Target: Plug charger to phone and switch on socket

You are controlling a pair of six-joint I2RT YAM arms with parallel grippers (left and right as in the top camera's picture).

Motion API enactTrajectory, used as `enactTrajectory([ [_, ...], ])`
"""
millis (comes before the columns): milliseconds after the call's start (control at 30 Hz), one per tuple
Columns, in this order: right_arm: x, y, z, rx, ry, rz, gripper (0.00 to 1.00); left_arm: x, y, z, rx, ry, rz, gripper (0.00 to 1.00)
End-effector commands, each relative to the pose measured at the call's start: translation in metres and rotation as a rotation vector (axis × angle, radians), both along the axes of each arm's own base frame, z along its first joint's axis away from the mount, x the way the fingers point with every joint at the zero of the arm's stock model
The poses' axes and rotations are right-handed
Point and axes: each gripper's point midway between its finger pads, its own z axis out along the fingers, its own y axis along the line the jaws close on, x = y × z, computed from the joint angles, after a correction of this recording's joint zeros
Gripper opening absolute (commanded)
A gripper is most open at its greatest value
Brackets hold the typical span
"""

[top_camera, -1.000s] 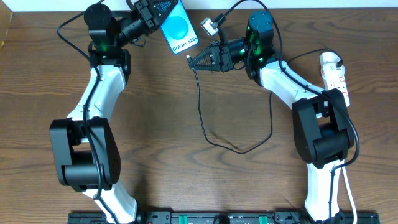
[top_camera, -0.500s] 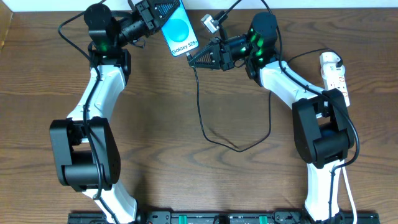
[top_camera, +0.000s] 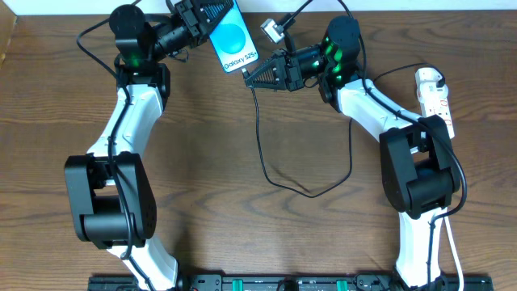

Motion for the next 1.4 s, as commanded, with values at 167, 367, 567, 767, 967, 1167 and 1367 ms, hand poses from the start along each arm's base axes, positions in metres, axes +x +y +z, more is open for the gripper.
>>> enactTrajectory([
  [167, -0.001, 0.001, 0.0, -0.002, -0.003, 0.016, 0.01, -0.004, 0.0, 0.015, -0.011, -0.016, 0.001, 0.07],
  [367, -0.001, 0.001, 0.0, -0.002, -0.002, 0.015, 0.01, -0.006, -0.005, 0.014, -0.01, -0.016, -0.011, 0.08],
  [567, -0.001, 0.001, 0.0, -0.002, -0.002, 0.015, 0.01, -0.01, -0.011, 0.014, -0.002, -0.027, -0.035, 0.07],
  [767, -0.001, 0.001, 0.0, -0.002, -0.003, 0.015, 0.01, -0.012, -0.013, 0.014, 0.002, -0.029, -0.047, 0.07],
  [967, 0.004, -0.005, 0.0, -0.002, -0.002, -0.001, 0.01, -0.013, -0.013, 0.013, 0.004, -0.029, -0.054, 0.07],
  [1167, 0.01, -0.012, 0.0, -0.002, -0.002, -0.017, 0.01, -0.014, -0.014, 0.013, 0.009, -0.036, -0.061, 0.07],
  [1367, 0.009, -0.011, 0.0, -0.002, -0.002, -0.016, 0.01, -0.014, -0.015, 0.013, 0.009, -0.036, -0.063, 0.07],
])
